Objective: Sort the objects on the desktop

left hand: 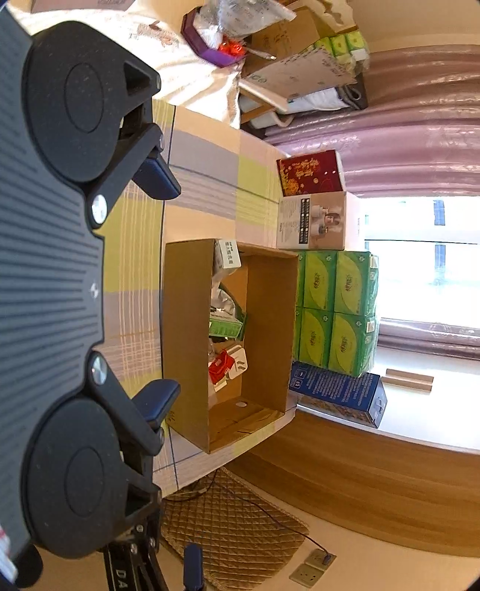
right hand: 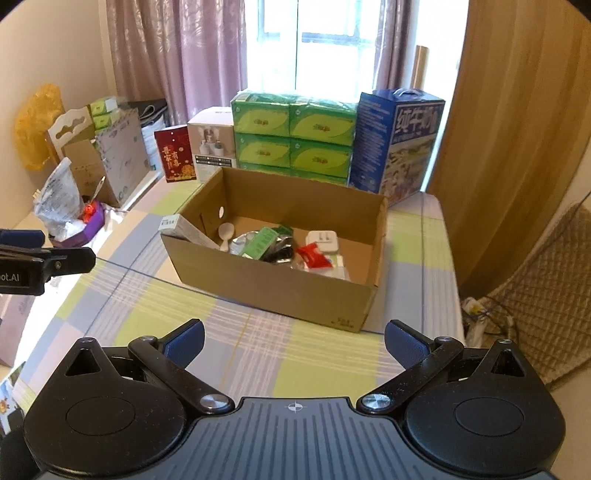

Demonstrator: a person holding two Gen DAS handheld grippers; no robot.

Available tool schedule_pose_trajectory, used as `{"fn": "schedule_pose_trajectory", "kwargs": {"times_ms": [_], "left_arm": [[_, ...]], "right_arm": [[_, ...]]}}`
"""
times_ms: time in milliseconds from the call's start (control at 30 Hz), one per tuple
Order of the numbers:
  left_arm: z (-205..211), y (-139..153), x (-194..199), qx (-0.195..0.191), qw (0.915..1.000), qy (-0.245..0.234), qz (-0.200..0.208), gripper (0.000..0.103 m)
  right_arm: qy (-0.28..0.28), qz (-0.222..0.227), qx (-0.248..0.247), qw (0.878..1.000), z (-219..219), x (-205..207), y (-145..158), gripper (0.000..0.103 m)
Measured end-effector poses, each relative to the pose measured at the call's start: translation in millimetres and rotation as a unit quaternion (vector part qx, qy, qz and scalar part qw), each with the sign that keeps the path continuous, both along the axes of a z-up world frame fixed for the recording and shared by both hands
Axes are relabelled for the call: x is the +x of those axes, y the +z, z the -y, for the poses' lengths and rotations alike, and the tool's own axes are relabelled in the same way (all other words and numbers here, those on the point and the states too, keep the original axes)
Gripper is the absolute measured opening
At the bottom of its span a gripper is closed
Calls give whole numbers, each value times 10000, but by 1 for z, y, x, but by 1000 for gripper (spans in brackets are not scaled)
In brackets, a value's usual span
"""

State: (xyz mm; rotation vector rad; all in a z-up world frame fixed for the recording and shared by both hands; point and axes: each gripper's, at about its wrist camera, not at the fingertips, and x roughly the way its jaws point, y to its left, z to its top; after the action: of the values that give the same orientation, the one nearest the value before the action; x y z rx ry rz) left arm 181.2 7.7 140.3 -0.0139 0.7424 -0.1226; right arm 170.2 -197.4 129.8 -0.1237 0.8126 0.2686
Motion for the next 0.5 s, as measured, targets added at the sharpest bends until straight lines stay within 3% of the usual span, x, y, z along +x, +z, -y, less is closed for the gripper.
{"fn": "schedule_pose_trajectory", "kwargs": {"times_ms": [500], "left_arm": [[17, -5, -48, 35, 9999, -109, 119, 102]], "right_arm": [[-205, 129, 155, 9996, 13, -45, 3, 101]]}}
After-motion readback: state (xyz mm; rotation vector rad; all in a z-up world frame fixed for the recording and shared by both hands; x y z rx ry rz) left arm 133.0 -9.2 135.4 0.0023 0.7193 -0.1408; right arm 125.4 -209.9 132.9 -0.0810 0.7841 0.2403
